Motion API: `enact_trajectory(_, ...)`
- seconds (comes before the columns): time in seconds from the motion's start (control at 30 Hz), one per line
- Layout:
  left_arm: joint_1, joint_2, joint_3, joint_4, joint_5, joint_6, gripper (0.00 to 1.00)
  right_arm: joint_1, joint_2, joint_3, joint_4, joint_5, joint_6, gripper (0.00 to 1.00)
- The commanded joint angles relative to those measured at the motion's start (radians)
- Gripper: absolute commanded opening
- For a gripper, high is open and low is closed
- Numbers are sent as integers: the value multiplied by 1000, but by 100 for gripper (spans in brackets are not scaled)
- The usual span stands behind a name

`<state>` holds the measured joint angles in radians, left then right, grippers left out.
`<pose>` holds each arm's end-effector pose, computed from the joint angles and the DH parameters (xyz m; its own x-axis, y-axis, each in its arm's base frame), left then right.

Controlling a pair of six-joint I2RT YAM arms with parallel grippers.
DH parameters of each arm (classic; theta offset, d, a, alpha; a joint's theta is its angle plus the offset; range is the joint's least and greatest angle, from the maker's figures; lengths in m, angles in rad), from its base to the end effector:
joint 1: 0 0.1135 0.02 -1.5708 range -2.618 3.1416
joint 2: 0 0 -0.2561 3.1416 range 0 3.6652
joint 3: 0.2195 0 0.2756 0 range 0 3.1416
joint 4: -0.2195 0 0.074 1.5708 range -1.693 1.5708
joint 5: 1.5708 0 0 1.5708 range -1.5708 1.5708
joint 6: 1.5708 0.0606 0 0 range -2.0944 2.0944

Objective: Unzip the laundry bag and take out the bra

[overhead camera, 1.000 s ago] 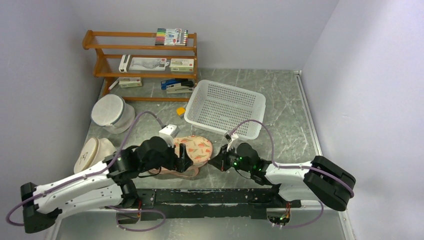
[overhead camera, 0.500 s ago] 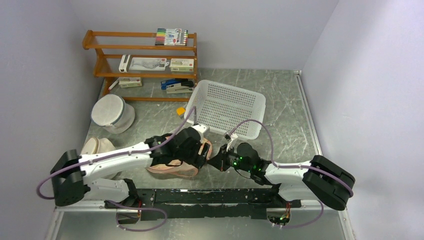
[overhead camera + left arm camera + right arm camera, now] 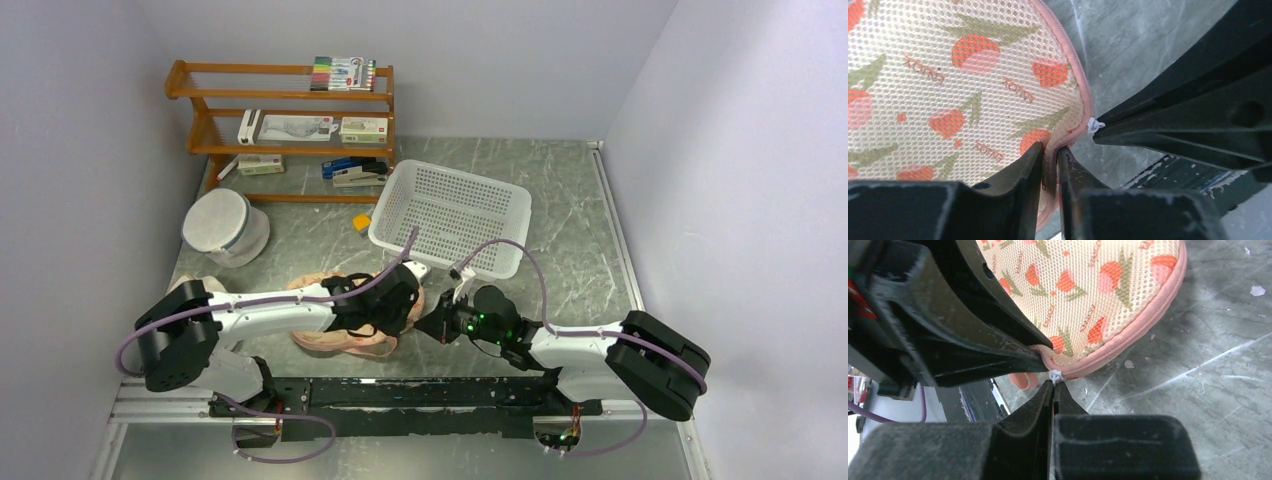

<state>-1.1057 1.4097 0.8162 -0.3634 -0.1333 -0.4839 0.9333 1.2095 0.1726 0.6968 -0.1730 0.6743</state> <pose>0.1474 -0.2759 0.1560 -0.7207 0.4081 -0.5605 0.5832 0.7939 -0.1718 0.1369 0.2023 0.1075 -0.7096 0.0753 -0.7005 -0.5698 0.5235 0.6334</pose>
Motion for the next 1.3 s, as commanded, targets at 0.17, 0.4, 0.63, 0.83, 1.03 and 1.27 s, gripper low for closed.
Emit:
enact_trajectory(0.17,-5,-20,-30,-109,-147,-58,7,-11,-16,27,-81,113,25,0)
enact_trajectory(0.4,-6,-181,-153,-93,-81,-149,7,-134,59,81,-177,119,17,0)
enact_trajectory(0.63,-7,-300,-208,-103,-39,-202,18,-131,49,69,-96,-43,-77,0)
enact_trajectory(0.83,-8,-414,-178,-39,83,-135,75,-100,16,35,-29,-65,-60,0)
enact_trajectory(1.03,-7,-392,-91,12,33,-97,85,-99,29,63,-23,-98,-62,0)
enact_trajectory(1.27,-8,-179,-8,13,-77,-79,79,-97,11,40,8,-101,-39,0)
